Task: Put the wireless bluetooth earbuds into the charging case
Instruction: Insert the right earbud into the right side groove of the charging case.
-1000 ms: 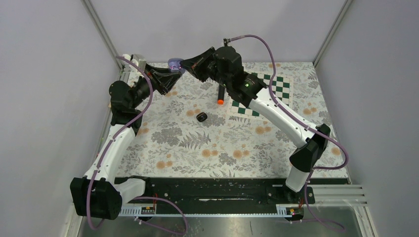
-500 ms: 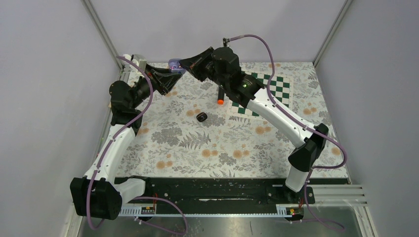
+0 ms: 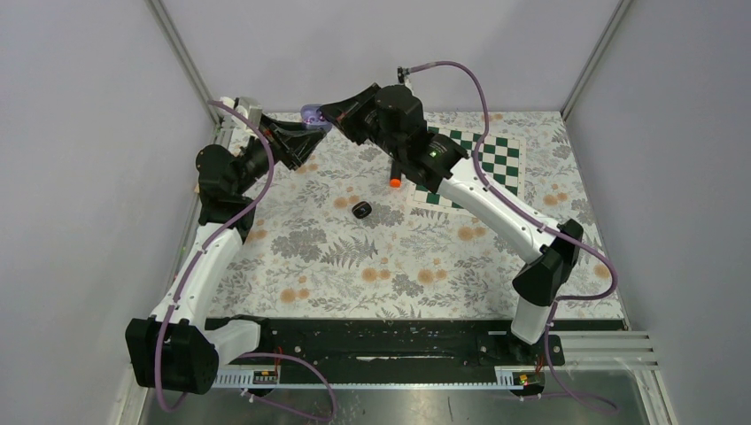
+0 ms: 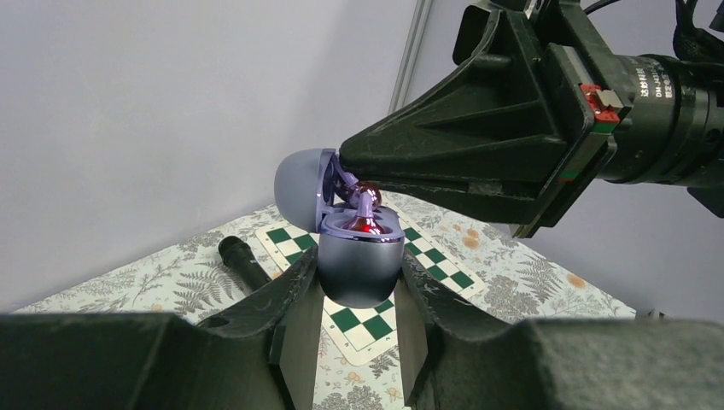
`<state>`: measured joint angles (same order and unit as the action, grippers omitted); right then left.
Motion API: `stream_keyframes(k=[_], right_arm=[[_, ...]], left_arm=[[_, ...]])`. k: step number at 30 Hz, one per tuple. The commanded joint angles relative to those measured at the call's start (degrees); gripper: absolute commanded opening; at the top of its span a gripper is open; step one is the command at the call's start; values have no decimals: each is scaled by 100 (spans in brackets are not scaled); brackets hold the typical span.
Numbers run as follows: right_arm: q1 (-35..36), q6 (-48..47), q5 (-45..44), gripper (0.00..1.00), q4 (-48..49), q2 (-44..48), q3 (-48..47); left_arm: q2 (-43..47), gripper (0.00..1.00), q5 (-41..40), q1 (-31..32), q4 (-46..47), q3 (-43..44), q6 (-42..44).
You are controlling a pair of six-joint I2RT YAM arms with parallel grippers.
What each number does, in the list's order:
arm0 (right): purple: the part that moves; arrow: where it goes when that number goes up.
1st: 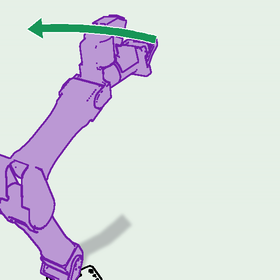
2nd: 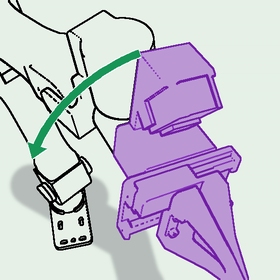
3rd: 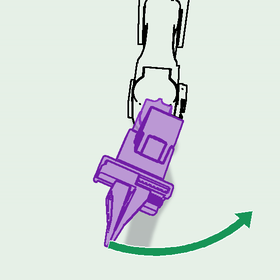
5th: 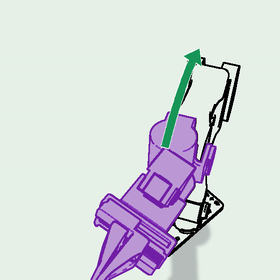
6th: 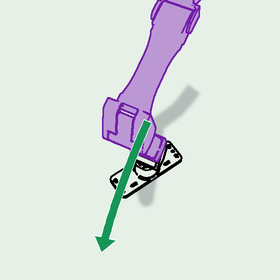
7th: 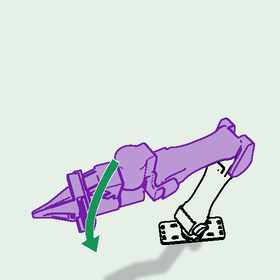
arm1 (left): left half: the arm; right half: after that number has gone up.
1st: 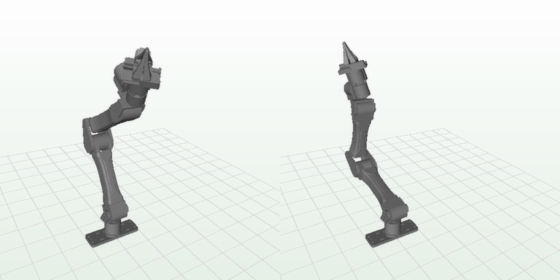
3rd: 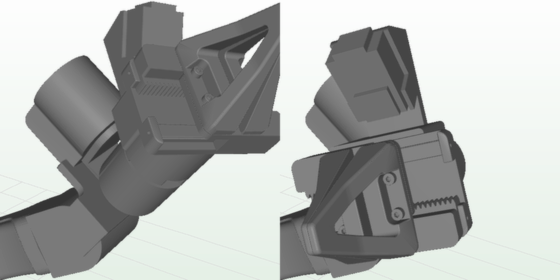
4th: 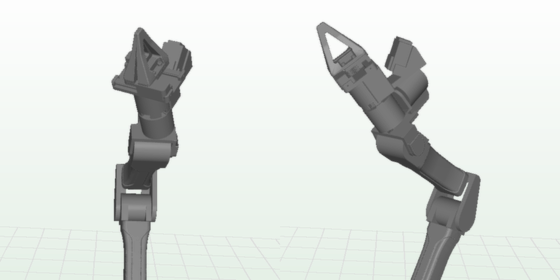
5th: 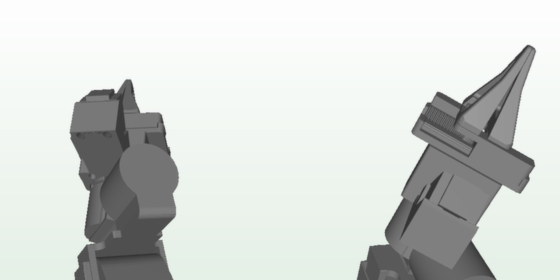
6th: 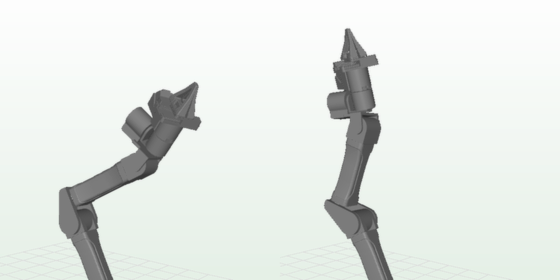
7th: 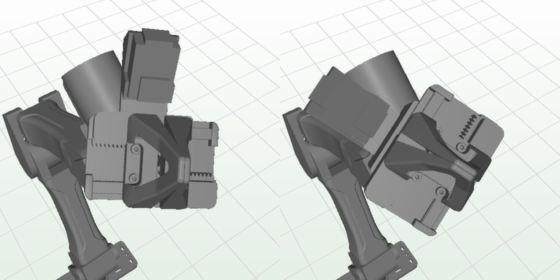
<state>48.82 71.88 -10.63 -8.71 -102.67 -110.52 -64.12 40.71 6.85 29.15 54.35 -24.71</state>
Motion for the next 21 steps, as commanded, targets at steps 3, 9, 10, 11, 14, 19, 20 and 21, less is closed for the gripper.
stream_keyframes(k=[3,9,10,11,14,19,20,21], right_arm=[[132,-272,-283,0,115,-101,-216],[199,-385,-254,0,187,13,-22],[218,-385,-216,0,208,33,4],[244,-374,-179,0,216,51,23],[322,-307,-124,0,213,82,47],[364,-273,-102,0,164,59,17],[382,-306,-94,0,167,48,4],[389,-330,-81,0,173,54,1]], left_arm=[[125,0,-113,85,272,309,-118],[129,0,-412,88,214,296,-201],[121,0,-434,87,207,291,-189],[127,0,-466,88,192,283,-165],[138,0,-502,88,173,228,-141],[188,0,-505,87,146,154,-81],[197,0,-517,83,138,136,-56],[213,0,-513,80,142,111,-24]])
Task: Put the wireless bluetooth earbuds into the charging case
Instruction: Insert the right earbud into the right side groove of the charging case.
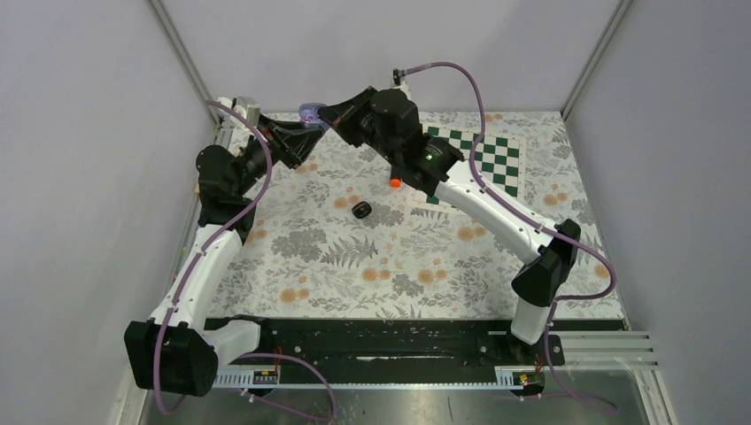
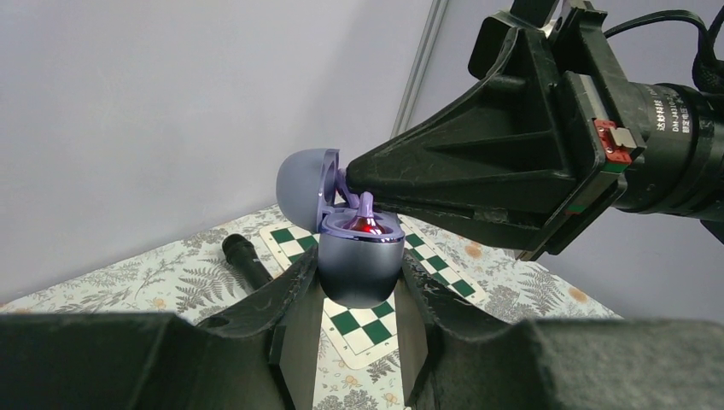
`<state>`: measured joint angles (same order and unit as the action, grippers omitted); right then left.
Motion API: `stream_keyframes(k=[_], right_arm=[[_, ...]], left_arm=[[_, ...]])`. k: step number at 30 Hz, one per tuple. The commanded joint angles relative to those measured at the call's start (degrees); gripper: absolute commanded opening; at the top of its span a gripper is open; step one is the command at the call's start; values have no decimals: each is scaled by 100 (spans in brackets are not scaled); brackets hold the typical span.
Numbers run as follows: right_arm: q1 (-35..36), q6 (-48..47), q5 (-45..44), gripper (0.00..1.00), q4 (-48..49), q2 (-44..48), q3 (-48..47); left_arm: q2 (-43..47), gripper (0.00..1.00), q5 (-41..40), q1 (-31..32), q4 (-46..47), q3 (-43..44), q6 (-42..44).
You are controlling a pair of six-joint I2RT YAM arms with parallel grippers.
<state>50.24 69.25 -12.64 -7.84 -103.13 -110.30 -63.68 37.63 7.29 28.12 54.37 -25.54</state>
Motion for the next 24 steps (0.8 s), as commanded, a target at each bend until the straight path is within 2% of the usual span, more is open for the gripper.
stream_keyframes(k=[1,6,8,20,22,24], right_arm=[[257,-91,134,2,107,106,-17],[252,-569,254,27,277,302,233],[229,-881,331,33,401,468,432],[197,-1263,246,35,396,905,898],[149,-1448,450,35,398,1040,974],[-12,-2117,1110,37,521,1320,1196]], left_arm=[[178,0,-204,36,260,87,77],[150,0,-136,6,514,0,102],[109,0,-94,-22,662,-29,91],[33,0,134,-61,1019,-102,-109],[54,0,165,-82,1003,-95,-83],[53,0,364,-119,1035,-85,-128]])
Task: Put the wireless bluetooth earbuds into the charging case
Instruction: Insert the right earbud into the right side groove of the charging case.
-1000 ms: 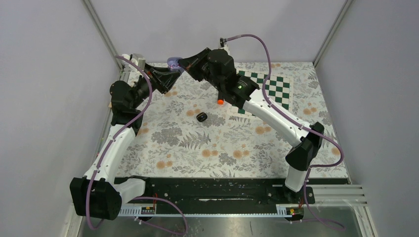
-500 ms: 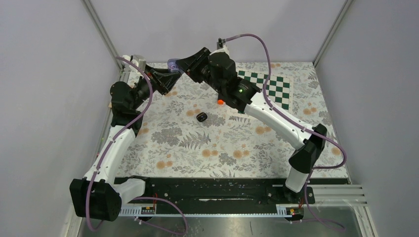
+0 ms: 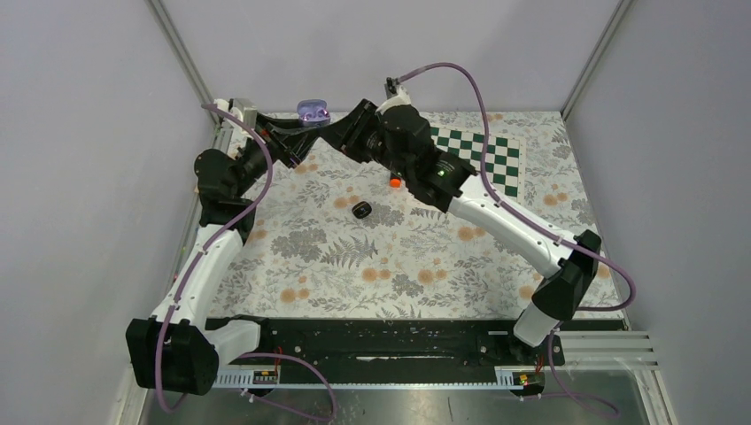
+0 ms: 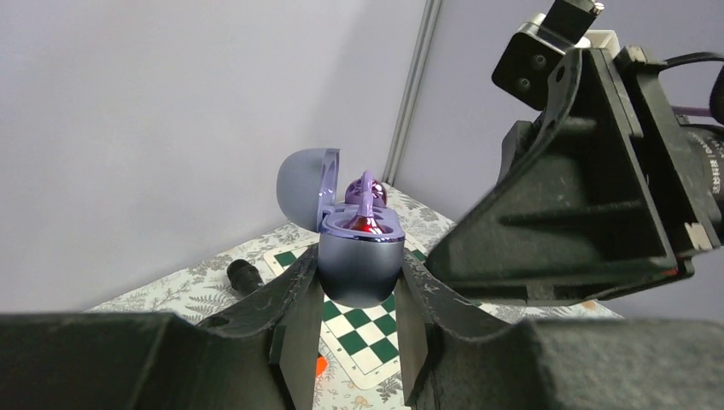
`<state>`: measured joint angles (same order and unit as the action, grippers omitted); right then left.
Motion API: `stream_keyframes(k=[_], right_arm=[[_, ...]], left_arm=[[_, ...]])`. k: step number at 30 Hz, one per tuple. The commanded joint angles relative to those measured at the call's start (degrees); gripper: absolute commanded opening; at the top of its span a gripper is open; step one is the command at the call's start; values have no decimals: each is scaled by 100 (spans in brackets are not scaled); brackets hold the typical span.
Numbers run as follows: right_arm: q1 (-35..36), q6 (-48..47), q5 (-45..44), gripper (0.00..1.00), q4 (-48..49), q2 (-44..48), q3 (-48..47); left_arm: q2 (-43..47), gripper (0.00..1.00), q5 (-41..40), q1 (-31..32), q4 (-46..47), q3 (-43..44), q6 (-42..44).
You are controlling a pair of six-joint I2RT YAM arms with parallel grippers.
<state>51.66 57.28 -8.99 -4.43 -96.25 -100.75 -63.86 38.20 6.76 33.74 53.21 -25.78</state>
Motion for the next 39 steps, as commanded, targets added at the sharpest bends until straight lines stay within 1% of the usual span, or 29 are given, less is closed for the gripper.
stream_keyframes(k=[1,3,5,8,10,12,16,19,22,25,31,35,37,39], right_arm=[[-244,-1377,1157,39,277,817,406],[-420,-2430,2004,44,605,1215,846],[-623,-3103,2536,47,725,1671,1270],[-880,-3485,2718,50,526,2023,1564],[-977,-3700,2852,57,279,2071,1540],[-1020,-3838,3154,62,193,2025,1444],[-1033,-3973,3480,64,-106,1770,1130],[-1038,-4091,3786,61,-198,1614,969],[-1037,-4064,3764,58,-204,1575,952],[-1037,-4220,3823,52,-248,1552,956],[-1042,-4265,4012,47,-187,1490,1054],[-1042,-4360,4425,46,1,1459,1171],[-1039,-4375,4462,47,38,1442,1233],[-1043,-4428,4520,44,33,1425,1272]], left_arm=[[79,0,418,-77,499,31,-118],[91,0,692,-87,593,24,-105],[105,0,1056,-94,707,2,-32],[179,0,1516,-89,745,-56,94],[252,0,1845,-83,674,-109,191],[346,0,2237,-71,564,-166,361],[502,0,2798,-40,276,-245,672],[610,0,3002,-10,-70,-186,888],[718,0,3181,7,-392,-129,1087],[770,0,3302,9,-547,-97,1126],[737,0,3379,61,-487,-142,1089],[684,0,3336,65,-379,-138,983],[657,0,3344,77,-339,-100,938],[626,0,3350,88,-312,-47,899]])
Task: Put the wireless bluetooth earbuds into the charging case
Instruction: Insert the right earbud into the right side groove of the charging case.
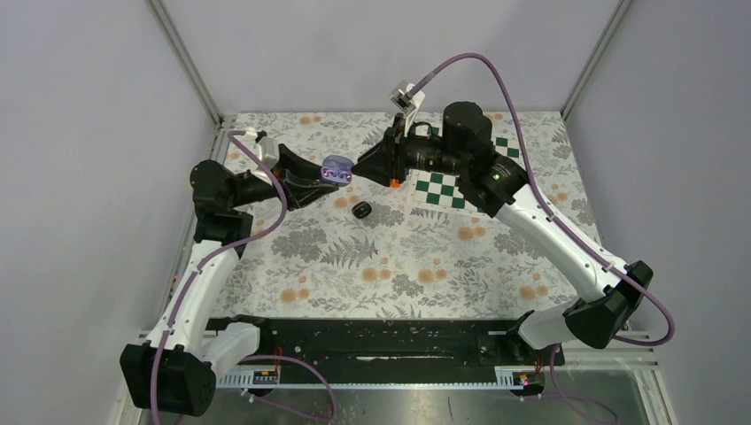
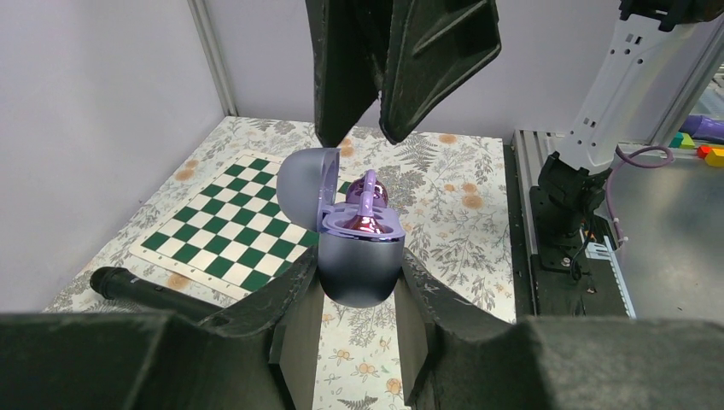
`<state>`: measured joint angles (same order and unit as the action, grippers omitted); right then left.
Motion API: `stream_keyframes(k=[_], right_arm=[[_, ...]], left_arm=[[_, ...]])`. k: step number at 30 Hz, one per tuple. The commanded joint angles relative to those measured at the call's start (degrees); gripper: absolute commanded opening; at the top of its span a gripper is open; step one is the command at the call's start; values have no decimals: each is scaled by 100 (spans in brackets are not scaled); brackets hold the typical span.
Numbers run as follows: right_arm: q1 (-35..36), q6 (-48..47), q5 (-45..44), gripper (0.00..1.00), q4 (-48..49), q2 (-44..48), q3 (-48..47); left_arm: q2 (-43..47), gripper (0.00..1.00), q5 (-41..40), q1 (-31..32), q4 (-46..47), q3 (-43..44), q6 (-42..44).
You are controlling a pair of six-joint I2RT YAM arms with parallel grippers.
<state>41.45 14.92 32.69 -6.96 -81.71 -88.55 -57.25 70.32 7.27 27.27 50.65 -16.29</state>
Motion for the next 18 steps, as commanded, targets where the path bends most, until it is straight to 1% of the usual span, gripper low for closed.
stream_keyframes(k=[1,5,9,14,18], right_arm=[[-17,-225,379,43,305,-21,82],[-16,-238,396,36,442,-7,205],[-22,-276,363,35,468,5,283],[-25,-169,379,48,539,-52,278],[-30,-74,364,53,576,-107,251]], left_arm=[[-46,0,134,38,348,227,-64],[-80,0,113,55,407,269,-133],[-86,0,83,55,445,287,-182],[-93,0,104,58,424,287,-181],[-108,0,114,81,416,337,-181]])
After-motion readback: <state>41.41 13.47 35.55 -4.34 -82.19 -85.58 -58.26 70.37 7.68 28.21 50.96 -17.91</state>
